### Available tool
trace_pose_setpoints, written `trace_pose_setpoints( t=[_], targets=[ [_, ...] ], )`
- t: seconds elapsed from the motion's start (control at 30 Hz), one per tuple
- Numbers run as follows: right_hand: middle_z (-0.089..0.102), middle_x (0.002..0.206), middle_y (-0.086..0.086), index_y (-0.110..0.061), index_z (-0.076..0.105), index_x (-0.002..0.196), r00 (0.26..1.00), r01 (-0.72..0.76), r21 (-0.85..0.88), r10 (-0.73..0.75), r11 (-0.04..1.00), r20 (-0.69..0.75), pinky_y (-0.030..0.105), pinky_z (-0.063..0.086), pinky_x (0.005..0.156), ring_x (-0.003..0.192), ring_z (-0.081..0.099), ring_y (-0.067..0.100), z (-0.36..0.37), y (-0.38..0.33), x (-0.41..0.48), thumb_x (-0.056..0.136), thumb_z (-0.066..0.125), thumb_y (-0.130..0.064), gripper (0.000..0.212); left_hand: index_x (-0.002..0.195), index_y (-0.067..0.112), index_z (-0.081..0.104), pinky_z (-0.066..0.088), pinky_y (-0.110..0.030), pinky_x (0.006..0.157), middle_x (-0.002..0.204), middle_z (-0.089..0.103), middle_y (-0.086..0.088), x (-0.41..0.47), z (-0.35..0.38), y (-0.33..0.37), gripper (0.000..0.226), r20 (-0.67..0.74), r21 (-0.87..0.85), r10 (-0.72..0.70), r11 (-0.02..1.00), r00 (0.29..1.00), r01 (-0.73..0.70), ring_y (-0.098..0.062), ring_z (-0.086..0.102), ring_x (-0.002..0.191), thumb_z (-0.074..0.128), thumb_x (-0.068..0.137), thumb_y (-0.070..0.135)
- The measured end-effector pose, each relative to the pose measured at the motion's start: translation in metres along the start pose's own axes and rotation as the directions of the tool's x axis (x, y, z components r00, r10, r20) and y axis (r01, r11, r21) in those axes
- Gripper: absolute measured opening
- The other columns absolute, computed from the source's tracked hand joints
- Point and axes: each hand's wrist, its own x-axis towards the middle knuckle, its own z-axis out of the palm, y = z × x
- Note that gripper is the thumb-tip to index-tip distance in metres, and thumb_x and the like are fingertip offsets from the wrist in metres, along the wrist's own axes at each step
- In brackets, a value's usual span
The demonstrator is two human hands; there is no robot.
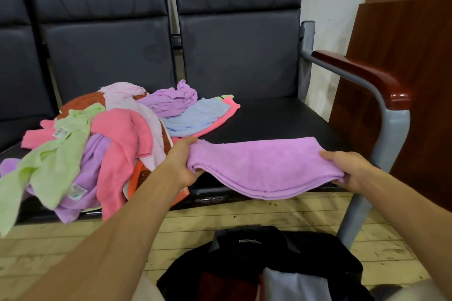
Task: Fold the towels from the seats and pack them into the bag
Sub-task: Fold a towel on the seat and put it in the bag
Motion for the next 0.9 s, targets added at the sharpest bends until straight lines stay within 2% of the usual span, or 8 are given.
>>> trace_pose_setpoints(
  t=[0.07, 0.2, 0.43, 0.63, 0.7, 0.77, 0.83, 0.9],
  targets=[
    [0.061, 0.105, 0.016, -0.003, 0.050, 0.127, 0.999, -0.007, 0.012, 0.007, 1.000, 0.043, 0.037, 0.053, 0.063, 0.085, 0.063, 0.030, 0.004, 0.000, 0.002, 0.093, 0.062, -0.016, 0.038, 0.093, 0.008, 0.059, 0.047, -0.020, 0.040, 0.066, 0.062, -0.006, -0.003, 0.009, -0.002, 0.010, -0.014, -0.010, 0.071, 0.997, 0.997, -0.071, -0.016, 0.060, 0.049, 0.050, 0.093, 0.014],
    [0.058, 0.114, 0.014, -0.010, 0.052, 0.122, 0.991, -0.036, 0.023, 0.033, 0.999, 0.127, 0.042, 0.051, 0.072, 0.105, 0.058, 0.034, 0.003, 0.001, 0.005, 0.092, 0.058, -0.015, 0.031, 0.121, 0.009, 0.054, 0.052, -0.028, 0.051, 0.098, 0.065, -0.012, -0.007, 0.030, -0.009, 0.029, 0.002, 0.101, 0.170, 0.980, 0.985, -0.169, -0.020, 0.063, 0.077, 0.056, 0.092, 0.014],
    [0.061, 0.115, 0.010, -0.012, 0.055, 0.118, 0.980, -0.072, 0.120, 0.048, 0.990, 0.193, 0.042, 0.049, 0.081, 0.105, 0.059, 0.030, -0.002, 0.005, 0.013, 0.098, 0.052, -0.023, 0.024, 0.133, 0.016, 0.044, 0.052, -0.035, 0.070, 0.103, 0.061, -0.014, 0.000, 0.103, -0.030, 0.041, 0.090, 0.270, 0.137, 0.950, 0.986, -0.157, -0.025, 0.060, 0.086, 0.055, 0.094, 0.016],
    [0.068, 0.109, 0.013, -0.010, 0.061, 0.111, 0.975, -0.109, 0.155, 0.075, 0.982, 0.209, 0.043, 0.051, 0.091, 0.101, 0.063, 0.031, -0.002, 0.009, 0.023, 0.094, 0.055, -0.025, 0.024, 0.100, 0.019, 0.054, 0.051, -0.037, 0.088, 0.100, 0.057, -0.008, 0.011, 0.159, -0.066, 0.009, 0.121, 0.615, 0.185, 0.757, 0.975, -0.220, -0.024, 0.058, 0.094, 0.051, 0.092, 0.019],
    [0.069, 0.108, 0.013, -0.010, 0.063, 0.112, 0.974, -0.122, 0.156, 0.089, 0.980, 0.207, 0.043, 0.051, 0.092, 0.101, 0.064, 0.032, -0.002, 0.010, 0.027, 0.092, 0.055, -0.028, 0.028, 0.081, 0.025, 0.048, 0.046, -0.031, 0.080, 0.084, 0.049, 0.001, 0.012, 0.170, -0.078, 0.016, 0.203, 0.689, 0.251, 0.650, 0.946, -0.320, -0.018, 0.050, 0.084, 0.045, 0.094, 0.015],
    [0.070, 0.109, 0.015, -0.009, 0.065, 0.113, 0.973, -0.129, 0.161, 0.093, 0.978, 0.210, 0.044, 0.051, 0.094, 0.105, 0.064, 0.034, -0.002, 0.011, 0.028, 0.093, 0.055, -0.030, 0.031, 0.085, 0.025, 0.049, 0.042, -0.026, 0.073, 0.080, 0.045, 0.002, 0.017, 0.174, -0.088, 0.016, 0.315, 0.806, 0.279, 0.426, 0.907, -0.411, -0.018, 0.048, 0.081, 0.040, 0.095, 0.016],
    [0.069, 0.114, 0.016, -0.009, 0.066, 0.111, 0.975, -0.120, 0.154, 0.087, 0.981, 0.204, 0.045, 0.050, 0.097, 0.110, 0.063, 0.033, -0.003, 0.009, 0.027, 0.096, 0.051, -0.032, 0.032, 0.087, 0.022, 0.054, 0.040, -0.019, 0.059, 0.074, 0.047, 0.003, 0.017, 0.187, -0.101, 0.020, 0.345, 0.857, 0.184, 0.338, 0.921, -0.388, -0.015, 0.053, 0.073, 0.038, 0.100, 0.024],
    [0.070, 0.112, 0.015, -0.011, 0.067, 0.109, 0.975, -0.122, 0.162, 0.087, 0.979, 0.204, 0.046, 0.050, 0.099, 0.108, 0.064, 0.032, -0.003, 0.008, 0.026, 0.098, 0.047, -0.037, 0.034, 0.072, 0.019, 0.059, 0.042, -0.019, 0.043, 0.059, 0.052, 0.002, 0.009, 0.182, -0.112, 0.039, 0.287, 0.924, -0.033, 0.274, 0.957, -0.268, -0.009, 0.054, 0.045, 0.039, 0.101, 0.035]
  ],
)
